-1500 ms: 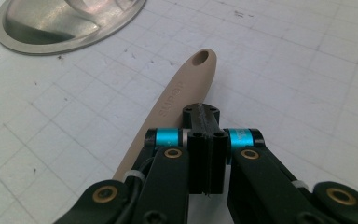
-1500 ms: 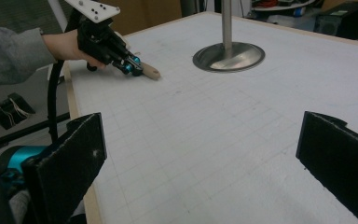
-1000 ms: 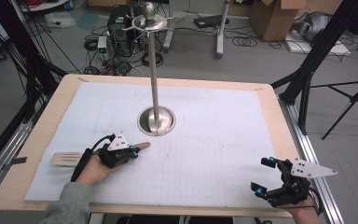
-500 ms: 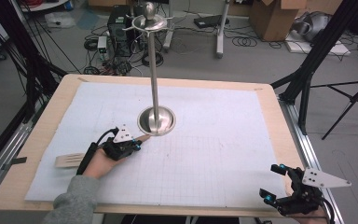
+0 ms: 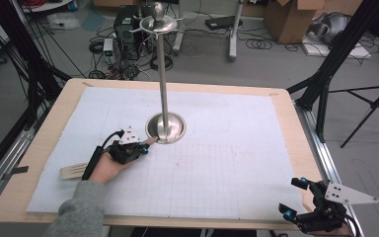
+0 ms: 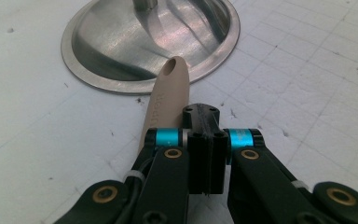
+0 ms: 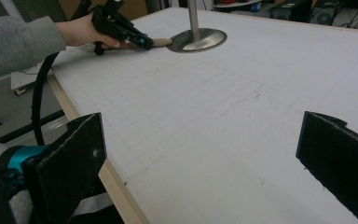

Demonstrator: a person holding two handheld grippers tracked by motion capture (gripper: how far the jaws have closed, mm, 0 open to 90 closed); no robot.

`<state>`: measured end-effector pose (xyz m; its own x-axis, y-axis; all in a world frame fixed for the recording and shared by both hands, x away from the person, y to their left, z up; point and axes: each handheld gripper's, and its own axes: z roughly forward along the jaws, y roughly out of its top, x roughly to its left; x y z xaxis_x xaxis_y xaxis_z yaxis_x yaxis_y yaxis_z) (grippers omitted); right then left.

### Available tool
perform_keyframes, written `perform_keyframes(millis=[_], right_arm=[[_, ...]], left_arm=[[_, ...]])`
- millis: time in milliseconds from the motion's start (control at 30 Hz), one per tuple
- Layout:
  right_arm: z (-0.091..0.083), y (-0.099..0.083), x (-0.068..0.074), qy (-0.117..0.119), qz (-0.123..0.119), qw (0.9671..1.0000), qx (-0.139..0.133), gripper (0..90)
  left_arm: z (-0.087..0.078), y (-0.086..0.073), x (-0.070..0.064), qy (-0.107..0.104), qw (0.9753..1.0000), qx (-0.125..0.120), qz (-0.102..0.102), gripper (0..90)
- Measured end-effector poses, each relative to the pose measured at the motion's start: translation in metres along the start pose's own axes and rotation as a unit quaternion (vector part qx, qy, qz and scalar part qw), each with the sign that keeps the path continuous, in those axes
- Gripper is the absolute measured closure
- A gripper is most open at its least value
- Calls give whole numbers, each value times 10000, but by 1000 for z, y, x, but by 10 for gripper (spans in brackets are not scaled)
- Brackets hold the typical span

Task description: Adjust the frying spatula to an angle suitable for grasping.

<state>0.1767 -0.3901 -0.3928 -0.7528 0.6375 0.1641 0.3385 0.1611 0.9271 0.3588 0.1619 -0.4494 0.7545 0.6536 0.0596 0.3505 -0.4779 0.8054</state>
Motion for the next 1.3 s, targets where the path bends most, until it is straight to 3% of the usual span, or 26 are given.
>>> perform_keyframes(millis=[200, 300, 533, 633, 800, 1100, 1233, 1300], right_arm=[[0, 0, 0, -8, 1, 10000, -1, 4], [1, 0, -1, 7, 13, 10000, 3, 4], [9, 4, -4, 96, -29, 9999, 38, 4], [14, 5, -5, 159, -72, 9998, 31, 4], [23, 8, -8, 279, -83, 9995, 93, 4], [33, 13, -10, 394, -130, 9991, 127, 5], [40, 15, -10, 476, -154, 9986, 166, 4], [42, 15, -9, 501, -161, 9984, 186, 4]], left_arm=[[0, 0, 0, -10, 10000, 23, 49, 896], [-3, 2, -3, -158, 9998, -36, 97, 896], [-22, 11, -12, -260, 9987, -331, 278, 896], [-32, 19, -14, -424, 9964, -668, 305, 896], [-45, 24, -14, -421, 9956, -684, 491, 896], [-84, 12, 8, -165, 9958, -860, 277, 896], [-96, 3, 20, -9, 9966, -785, 231, 896], [-100, -3, 26, -49, 9969, -763, 160, 896]])
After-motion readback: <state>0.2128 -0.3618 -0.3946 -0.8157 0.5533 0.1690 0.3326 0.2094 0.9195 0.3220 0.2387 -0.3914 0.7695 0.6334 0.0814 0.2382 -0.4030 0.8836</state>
